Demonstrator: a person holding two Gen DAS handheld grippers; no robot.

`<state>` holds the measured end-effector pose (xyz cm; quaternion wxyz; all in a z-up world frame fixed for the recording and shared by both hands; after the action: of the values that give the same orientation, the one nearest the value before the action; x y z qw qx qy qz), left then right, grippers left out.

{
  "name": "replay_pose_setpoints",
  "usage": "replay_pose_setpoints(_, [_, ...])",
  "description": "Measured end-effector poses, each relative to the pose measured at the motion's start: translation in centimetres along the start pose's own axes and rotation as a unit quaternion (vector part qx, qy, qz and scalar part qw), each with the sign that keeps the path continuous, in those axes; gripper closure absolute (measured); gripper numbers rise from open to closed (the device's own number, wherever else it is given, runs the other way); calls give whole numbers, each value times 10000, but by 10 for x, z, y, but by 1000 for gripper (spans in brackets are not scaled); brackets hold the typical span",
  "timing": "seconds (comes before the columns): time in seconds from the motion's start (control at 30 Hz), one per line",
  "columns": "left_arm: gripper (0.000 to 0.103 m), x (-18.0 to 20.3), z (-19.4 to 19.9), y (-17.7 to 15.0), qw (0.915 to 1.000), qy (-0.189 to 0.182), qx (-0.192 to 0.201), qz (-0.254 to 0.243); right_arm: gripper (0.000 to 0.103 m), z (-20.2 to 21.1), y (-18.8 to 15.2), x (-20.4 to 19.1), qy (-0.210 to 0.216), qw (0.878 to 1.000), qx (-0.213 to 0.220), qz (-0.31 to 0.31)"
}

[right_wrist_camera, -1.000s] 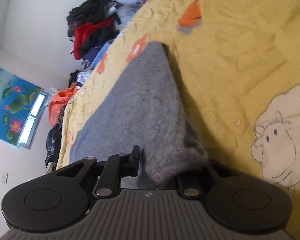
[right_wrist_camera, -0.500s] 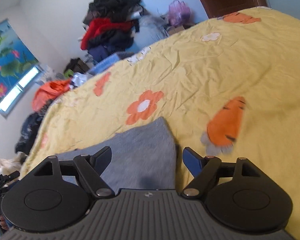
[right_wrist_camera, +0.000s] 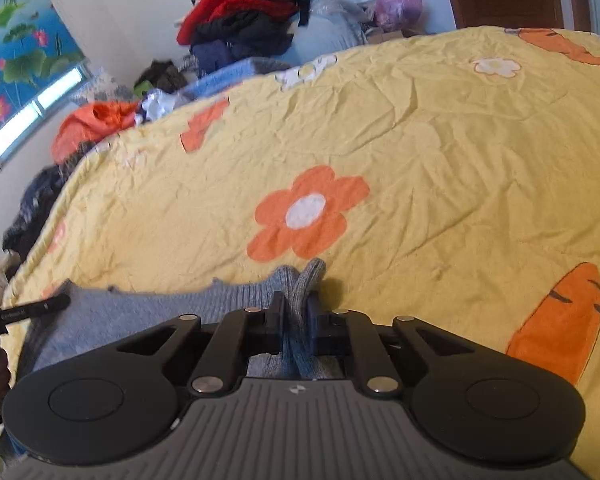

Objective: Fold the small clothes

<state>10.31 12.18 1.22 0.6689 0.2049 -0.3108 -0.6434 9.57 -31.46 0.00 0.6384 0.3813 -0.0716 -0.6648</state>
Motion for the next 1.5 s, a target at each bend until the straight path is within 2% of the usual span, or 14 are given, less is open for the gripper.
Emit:
replay_pose_setpoints(0.07, [98,-7,1,4,9999,79,79,130,84,9,2,9,76,9993,244,-255])
replay_pose_setpoints(0.13, [98,-10,-14,-1,9993,291,-224,105,84,3,0,20,75,9987,171,-473])
replay_pose_setpoints(0.2, [97,-8,-16,-7,9991,412,-103,-17,84,-7,-7,21,19,9990,101,-433])
replay_pose_setpoints(0.23, [94,-6,-13,-8,9987,510,-83,-32,81,-7,-8,19,-46,9990,123,-422])
replay_pose_setpoints(0.33, [93,6,19,-9,9952,905,332,-163,55,8,-7,16,-162,9974,232,-666])
replay_pose_setpoints(0.4, [87,20,47,-14,9902,1151,772,-182,55,30,-11,6,-397,9957,660,-518])
replay_pose_setpoints(0.53, [58,59,60,-25,9912,733,1010,-453,54,49,-27,-42,-356,9946,976,85])
replay_pose_setpoints(0.63, [57,81,32,-35,9937,624,586,-718,42,25,-39,-71,-671,9924,756,705])
replay_pose_setpoints(0.7, [56,79,10,-45,9939,740,155,-803,43,4,-43,-68,-1014,9914,475,681])
replay_pose_setpoints(0.87, [51,56,4,-52,9966,547,283,-551,44,-2,-64,-47,-1053,9873,769,905])
replay_pose_setpoints(1.07, [47,62,2,-46,9945,823,278,-580,40,-6,-65,-59,-1307,9818,727,1168])
replay_pose_setpoints(1.17, [49,67,31,-54,9913,1100,373,-613,42,13,-65,-67,-1487,9828,778,771])
replay_pose_setpoints(1.3, [49,79,63,-75,9942,729,328,-718,31,55,-86,-98,-930,9838,1183,979])
replay_pose_setpoints(1.5, [46,76,56,-93,9966,639,162,-499,30,31,-111,-104,-1467,9775,584,1397])
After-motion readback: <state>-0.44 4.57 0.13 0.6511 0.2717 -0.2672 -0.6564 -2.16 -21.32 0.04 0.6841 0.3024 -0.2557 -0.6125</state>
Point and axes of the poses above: each gripper's, at about its wrist camera, not at the fingertips, and z roughly against the way its jaws point, x to its right, y to its top, the point moved 1 cm from there along -z, roughly the way its jaws point, and after that the axes turned 5 degrees about -x, right-handed, at the moved point
